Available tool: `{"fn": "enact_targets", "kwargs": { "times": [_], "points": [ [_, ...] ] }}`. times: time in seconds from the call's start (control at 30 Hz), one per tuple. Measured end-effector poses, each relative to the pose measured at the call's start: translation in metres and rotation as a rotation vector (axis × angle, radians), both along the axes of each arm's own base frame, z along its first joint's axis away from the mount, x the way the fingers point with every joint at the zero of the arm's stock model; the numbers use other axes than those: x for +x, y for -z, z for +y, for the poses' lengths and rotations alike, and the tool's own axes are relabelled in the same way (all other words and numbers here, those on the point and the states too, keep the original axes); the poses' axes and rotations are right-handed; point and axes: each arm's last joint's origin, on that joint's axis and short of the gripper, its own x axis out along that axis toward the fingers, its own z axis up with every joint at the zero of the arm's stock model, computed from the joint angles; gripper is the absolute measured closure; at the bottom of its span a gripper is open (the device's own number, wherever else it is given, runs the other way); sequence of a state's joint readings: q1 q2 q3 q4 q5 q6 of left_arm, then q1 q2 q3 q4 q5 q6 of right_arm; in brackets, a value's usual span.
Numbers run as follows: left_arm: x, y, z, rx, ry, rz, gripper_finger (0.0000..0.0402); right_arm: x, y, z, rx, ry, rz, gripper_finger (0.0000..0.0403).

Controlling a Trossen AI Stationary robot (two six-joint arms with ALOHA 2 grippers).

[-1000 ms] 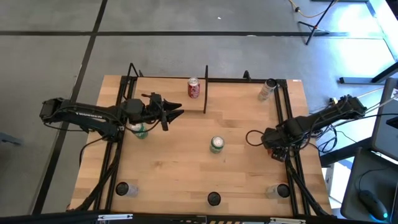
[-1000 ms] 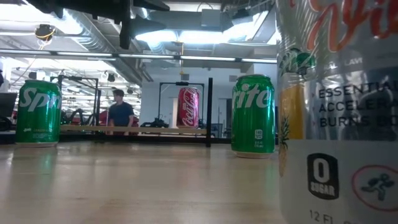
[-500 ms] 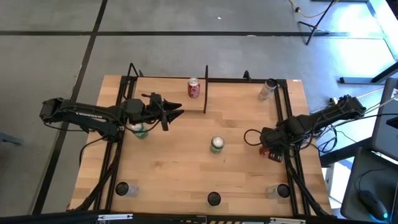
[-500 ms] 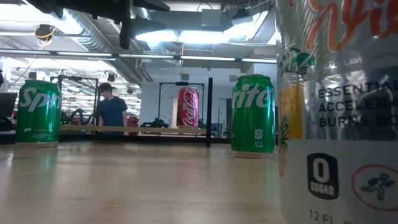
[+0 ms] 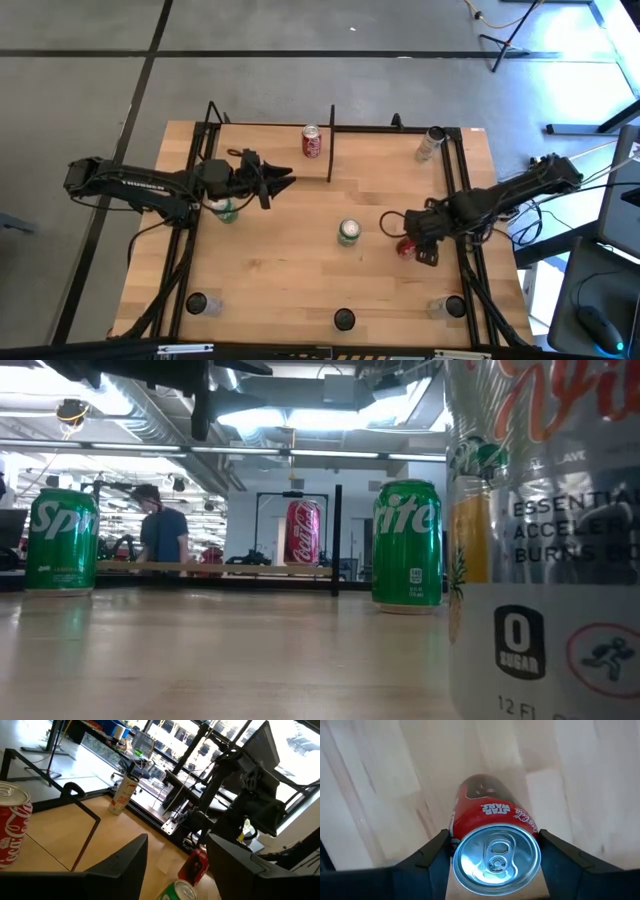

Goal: Place canned beverage on shelf
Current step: Put the red soda can on the shelf aligned with the other red soda can

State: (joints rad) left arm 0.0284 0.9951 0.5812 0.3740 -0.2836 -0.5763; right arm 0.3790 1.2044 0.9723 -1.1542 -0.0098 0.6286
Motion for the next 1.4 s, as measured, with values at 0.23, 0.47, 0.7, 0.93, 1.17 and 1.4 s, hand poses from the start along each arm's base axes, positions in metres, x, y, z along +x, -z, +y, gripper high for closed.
{"fn": "enact_targets", "kwargs": {
  "times": [0.23,0.47,0.7,0.93,1.17,1.4],
  "points": [
    [0.0,0.0,0.001,0.002,-0.017,0.0,0.0207,0.028,0.009,0.003,-0.022,-0.016,0.065,0.0174],
    [0.0,0.0,0.001,0.003,-0.02,0.0,0.0207,0.044,-0.001,0.002,-0.041,-0.022,-0.004,0.0119],
    [0.0,0.0,-0.001,0.003,-0.005,0.001,0.0207,0.033,-0.009,0.005,-0.001,-0.046,0.0,0.0068],
    [0.0,0.001,-0.002,0.002,0.002,0.014,0.0207,0.0,-0.03,0.025,-0.194,-0.108,-0.281,0.0064],
    [0.0,0.003,-0.002,0.002,-0.002,0.027,0.0207,-0.016,0.001,0.035,-0.202,-0.02,-0.438,0.0074],
    [0.0,0.003,-0.002,0.002,-0.002,0.027,0.0207,-0.016,0.025,0.033,-0.237,0.052,-0.476,0.0074]
  ]
}}
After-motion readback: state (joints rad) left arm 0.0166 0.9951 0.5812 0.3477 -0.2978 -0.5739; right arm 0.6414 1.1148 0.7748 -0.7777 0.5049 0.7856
